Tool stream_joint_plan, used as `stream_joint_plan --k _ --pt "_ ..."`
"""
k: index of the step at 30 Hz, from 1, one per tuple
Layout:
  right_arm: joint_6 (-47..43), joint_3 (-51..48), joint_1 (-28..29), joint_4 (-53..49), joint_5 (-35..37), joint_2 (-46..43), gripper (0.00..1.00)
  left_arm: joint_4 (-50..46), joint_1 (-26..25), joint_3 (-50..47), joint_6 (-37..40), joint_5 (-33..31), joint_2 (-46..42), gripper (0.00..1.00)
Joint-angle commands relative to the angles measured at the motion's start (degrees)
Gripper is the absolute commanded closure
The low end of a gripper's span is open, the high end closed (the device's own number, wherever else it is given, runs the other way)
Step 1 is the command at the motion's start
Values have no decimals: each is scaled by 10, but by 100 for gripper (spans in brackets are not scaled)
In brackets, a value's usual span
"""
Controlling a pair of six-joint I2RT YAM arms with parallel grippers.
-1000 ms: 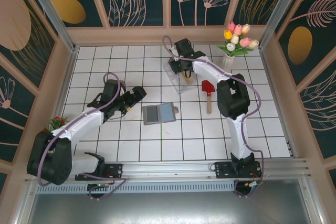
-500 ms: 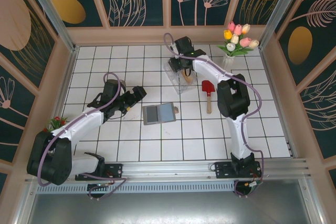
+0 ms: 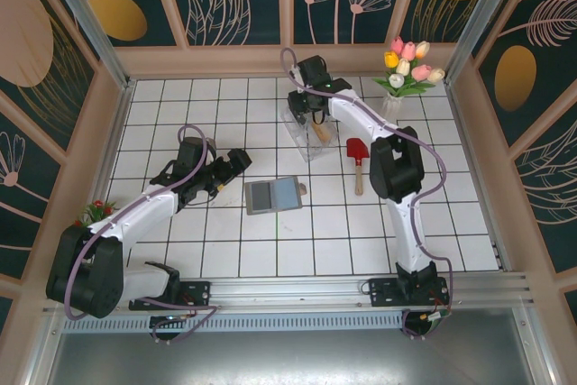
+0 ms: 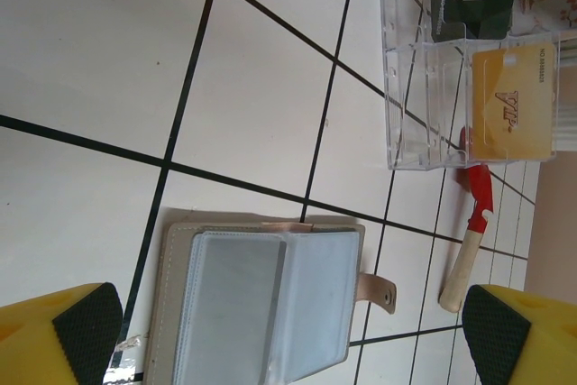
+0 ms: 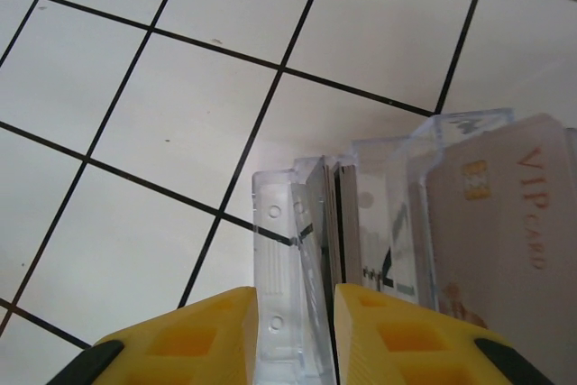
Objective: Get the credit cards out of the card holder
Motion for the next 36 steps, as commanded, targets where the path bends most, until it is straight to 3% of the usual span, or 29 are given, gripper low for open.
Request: stream_joint_plan --k 1,13,28,36 --pt "18 36 0 -29 -22 25 70 2 4 -4 14 7 -3 1" --pt "25 53 -4 -33 -27 42 77 0 4 -4 15 5 -2 1" --pt "22 70 -6 -36 21 67 74 -1 4 -4 15 6 -3 1" --pt "19 70 -7 -35 16 70 84 -1 4 -5 15 6 -4 1"
